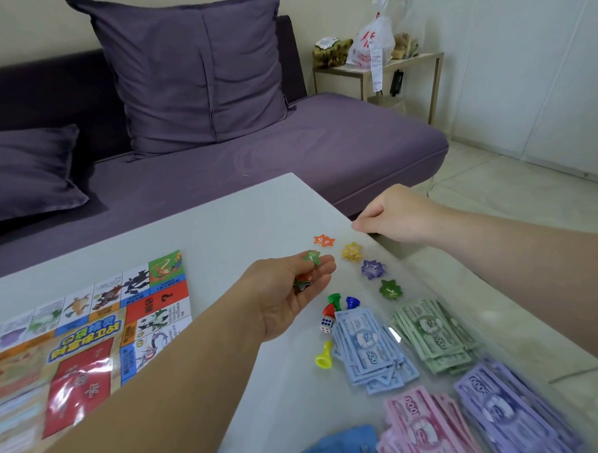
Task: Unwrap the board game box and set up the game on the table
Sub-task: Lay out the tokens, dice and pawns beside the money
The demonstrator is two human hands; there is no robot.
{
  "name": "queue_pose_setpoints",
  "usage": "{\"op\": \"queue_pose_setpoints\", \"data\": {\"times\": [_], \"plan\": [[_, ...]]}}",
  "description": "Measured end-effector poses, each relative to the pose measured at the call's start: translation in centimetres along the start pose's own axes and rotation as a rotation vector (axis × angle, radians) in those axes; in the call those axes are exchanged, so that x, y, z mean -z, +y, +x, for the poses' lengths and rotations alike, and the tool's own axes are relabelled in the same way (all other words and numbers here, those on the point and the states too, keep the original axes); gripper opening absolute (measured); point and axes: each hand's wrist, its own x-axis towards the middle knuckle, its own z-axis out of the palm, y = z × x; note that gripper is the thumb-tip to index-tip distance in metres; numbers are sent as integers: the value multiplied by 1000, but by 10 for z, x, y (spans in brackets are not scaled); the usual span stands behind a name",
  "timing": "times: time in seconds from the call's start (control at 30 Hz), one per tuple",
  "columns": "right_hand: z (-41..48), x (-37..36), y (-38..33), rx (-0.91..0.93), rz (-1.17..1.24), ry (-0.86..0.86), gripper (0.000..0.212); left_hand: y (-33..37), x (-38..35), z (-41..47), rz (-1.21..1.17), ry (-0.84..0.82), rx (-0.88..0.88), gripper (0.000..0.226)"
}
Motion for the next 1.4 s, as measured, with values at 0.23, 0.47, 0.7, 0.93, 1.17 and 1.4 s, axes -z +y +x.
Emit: {"op": "queue_pose_setpoints", "data": {"times": [0.23, 0.47, 0.7, 0.93, 1.17, 1.4], "plan": [[-24, -1, -25, 32, 124, -253, 13, -1, -12, -7, 155, -119, 4, 18], [-35, 18, -7, -61, 298, -245, 10, -3, -12, -12, 29, -131, 52, 14], [-41, 5, -12, 13, 230, -284, 4, -10, -21, -12, 124, -202, 72, 19], [-38, 17, 4, -16, 188, -204, 10, -5, -15, -13, 10, -119, 82, 13], [-47, 7, 15, 28, 56, -100, 8, -5, -11, -17, -55, -147, 80, 33], [-46, 2, -17, 28, 220, -238, 13, -6, -8, -14, 122, -204, 22, 26]]}}
